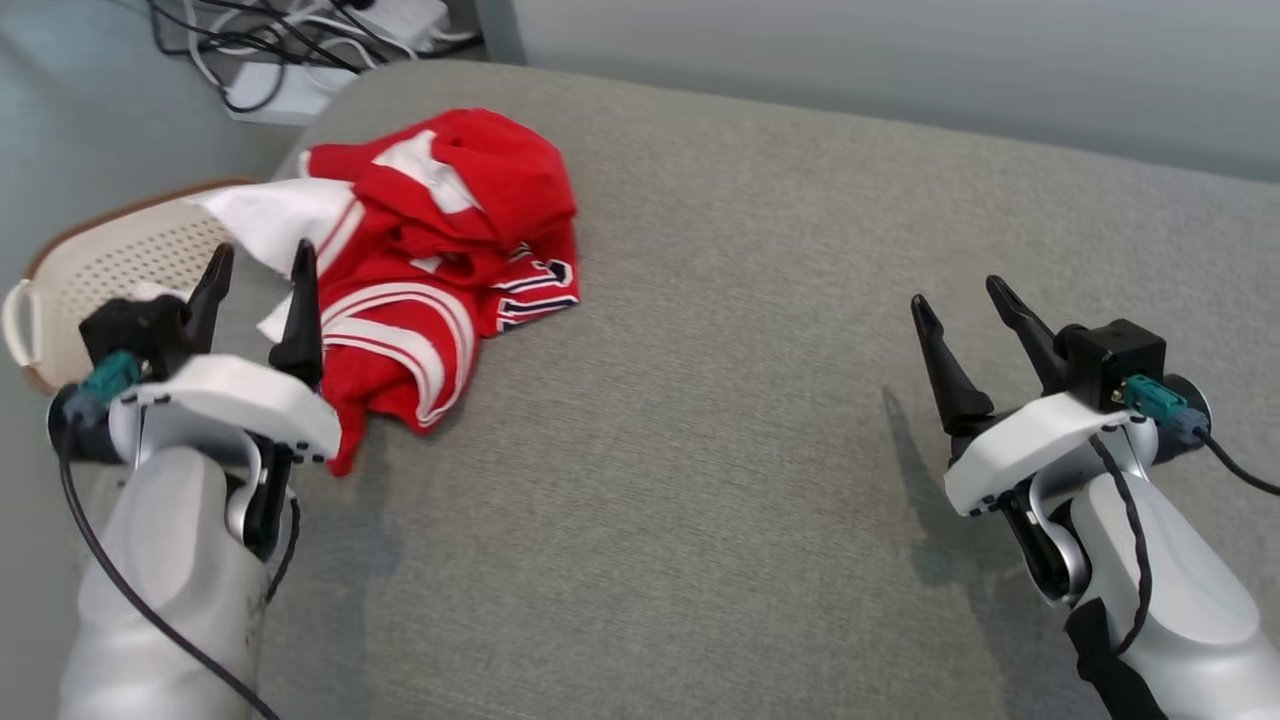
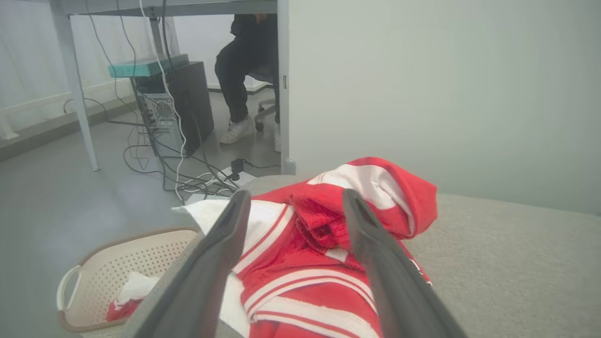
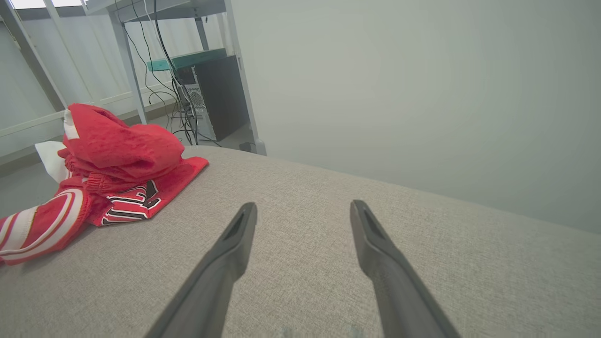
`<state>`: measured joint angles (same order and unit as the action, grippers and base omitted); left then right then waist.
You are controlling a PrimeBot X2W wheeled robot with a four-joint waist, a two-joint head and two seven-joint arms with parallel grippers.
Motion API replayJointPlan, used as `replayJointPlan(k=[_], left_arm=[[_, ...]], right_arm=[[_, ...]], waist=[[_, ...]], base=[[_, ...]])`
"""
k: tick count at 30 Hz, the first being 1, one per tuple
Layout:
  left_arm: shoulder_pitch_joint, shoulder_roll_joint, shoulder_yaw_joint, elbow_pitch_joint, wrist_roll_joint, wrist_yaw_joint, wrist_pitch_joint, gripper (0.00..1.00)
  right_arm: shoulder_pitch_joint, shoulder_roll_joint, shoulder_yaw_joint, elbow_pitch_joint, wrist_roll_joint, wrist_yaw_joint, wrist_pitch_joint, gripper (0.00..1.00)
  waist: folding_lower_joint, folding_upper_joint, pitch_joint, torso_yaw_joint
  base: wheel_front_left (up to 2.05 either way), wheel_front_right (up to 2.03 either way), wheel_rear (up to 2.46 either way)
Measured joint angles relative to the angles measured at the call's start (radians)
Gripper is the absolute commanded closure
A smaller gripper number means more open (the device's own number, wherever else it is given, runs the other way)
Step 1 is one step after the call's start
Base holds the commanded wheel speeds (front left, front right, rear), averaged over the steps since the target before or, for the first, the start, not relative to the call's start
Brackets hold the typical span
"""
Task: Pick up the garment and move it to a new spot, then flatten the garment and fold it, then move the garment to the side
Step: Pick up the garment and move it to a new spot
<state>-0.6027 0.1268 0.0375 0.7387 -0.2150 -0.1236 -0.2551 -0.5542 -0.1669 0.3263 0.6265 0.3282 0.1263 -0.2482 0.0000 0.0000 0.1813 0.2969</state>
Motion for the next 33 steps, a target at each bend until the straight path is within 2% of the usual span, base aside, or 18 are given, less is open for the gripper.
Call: replayJointPlan(k=[5, 9, 13, 17, 26, 32, 33], left_arm=[[-0.106, 0.071, -0.156, 0.052, -0.145, -0.006, 0.011, 0.0], [-0.169, 0.152, -0.222, 0.052, -0.288, -0.006, 0.026, 0.0], [-0.206, 0.217, -0.285, 0.054, -0.37, -0.006, 0.046, 0.0], [-0.224, 0.243, -0.302, 0.1, -0.419, -0.006, 0.048, 0.0], [-0.272, 0.274, -0.309, 0.24, -0.447, -0.006, 0.087, 0.0], [-0.319, 0.276, -0.319, 0.343, -0.445, 0.03, 0.153, 0.0], [-0.325, 0.275, -0.322, 0.351, -0.444, 0.03, 0.16, 0.51]], right_arm=[[-0.021, -0.003, 0.003, -0.006, 0.0, 0.0, 0.0, 0.0], [-0.04, -0.006, 0.002, -0.008, 0.0, 0.0, 0.0, 0.0], [-0.057, -0.006, 0.001, -0.011, 0.0, 0.0, 0.0, 0.0], [-0.059, -0.003, 0.002, -0.013, 0.005, 0.0, 0.0, 0.0], [-0.083, 0.001, 0.003, -0.01, 0.006, 0.0, 0.0, 0.0], [-0.096, 0.002, -0.002, -0.008, 0.006, 0.0, 0.0, 0.0], [-0.096, 0.002, -0.004, -0.008, 0.006, 0.0, 0.0, 0.0]], waist=[[0.0, 0.0, 0.056, -0.06], [0.0, 0.0, 0.1, -0.107], [0.0, 0.0, 0.136, -0.152], [0.0001, 0.0, 0.165, -0.195], [0.0, 0.0, 0.204, -0.271], [0.0, 0.0, 0.229, -0.309], [0.0, 0.0, 0.229, -0.311]], base=[[0.0, 0.0, 0.0], [0.0, 0.0, 0.0], [0.0, 0.0, 0.0], [0.0, 0.0, 0.0], [0.0, 0.0, 0.0], [0.0, 0.0, 0.0], [0.0, 0.0, 0.0]])
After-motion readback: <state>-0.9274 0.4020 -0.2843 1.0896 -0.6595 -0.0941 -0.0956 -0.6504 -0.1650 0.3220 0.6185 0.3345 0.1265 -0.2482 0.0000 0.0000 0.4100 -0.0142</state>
